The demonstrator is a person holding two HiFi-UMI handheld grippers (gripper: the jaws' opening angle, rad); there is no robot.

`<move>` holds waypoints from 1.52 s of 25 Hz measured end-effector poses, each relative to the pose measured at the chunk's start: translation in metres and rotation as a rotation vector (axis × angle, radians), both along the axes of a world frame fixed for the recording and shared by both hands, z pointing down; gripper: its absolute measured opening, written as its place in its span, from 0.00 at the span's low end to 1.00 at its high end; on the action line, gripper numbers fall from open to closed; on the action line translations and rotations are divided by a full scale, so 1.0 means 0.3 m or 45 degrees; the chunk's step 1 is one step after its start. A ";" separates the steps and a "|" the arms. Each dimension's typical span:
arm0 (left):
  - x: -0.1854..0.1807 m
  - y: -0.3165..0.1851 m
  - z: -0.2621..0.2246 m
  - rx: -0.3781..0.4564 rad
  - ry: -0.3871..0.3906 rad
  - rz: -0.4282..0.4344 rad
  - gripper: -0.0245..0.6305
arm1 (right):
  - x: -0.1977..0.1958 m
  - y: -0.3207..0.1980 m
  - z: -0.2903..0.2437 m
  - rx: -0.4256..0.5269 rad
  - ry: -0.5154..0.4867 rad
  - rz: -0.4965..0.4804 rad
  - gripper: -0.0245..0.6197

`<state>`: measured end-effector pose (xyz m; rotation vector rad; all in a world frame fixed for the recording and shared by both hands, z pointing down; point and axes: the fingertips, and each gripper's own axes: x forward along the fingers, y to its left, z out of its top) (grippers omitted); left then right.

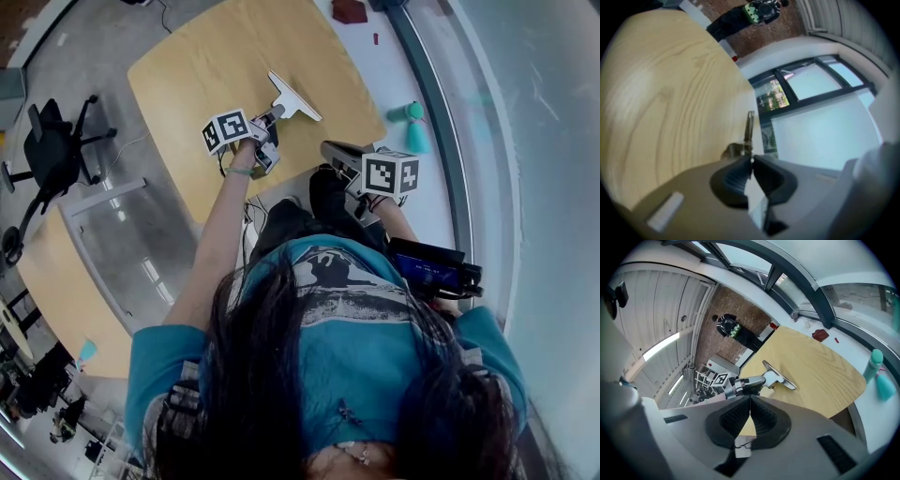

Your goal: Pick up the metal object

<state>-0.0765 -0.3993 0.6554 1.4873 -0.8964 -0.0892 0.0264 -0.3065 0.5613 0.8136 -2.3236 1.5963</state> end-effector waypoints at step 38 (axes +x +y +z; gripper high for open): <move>-0.267 0.832 -0.391 0.468 -0.281 0.147 0.06 | -0.283 0.635 -0.111 0.134 -0.042 0.180 0.06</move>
